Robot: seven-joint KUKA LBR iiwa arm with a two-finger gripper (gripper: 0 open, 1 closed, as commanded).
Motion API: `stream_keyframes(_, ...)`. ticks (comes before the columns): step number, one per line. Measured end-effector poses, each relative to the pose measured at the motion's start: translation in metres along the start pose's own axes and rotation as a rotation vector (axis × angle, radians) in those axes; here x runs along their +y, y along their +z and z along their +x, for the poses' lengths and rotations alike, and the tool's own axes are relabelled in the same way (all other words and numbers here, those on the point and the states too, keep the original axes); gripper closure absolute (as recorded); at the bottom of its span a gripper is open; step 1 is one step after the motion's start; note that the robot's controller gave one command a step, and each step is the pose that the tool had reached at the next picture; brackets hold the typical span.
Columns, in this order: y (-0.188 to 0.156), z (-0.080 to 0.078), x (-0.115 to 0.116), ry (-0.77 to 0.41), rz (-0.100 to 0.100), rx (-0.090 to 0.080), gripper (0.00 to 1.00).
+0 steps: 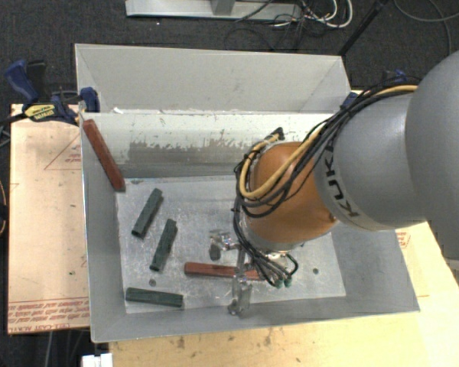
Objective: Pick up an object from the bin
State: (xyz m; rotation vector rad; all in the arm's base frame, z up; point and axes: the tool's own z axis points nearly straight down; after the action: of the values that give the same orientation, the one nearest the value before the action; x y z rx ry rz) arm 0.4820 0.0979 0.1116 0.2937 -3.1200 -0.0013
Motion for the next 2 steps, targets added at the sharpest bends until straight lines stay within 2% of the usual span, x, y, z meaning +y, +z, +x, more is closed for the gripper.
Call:
stream_keyframes(1,-0.004,-0.002,-0.001,0.002,0.001,-0.007,0.0)
stream_keyframes(2,0.038,-0.054,-0.031,0.0,0.001,-0.01,1.0)
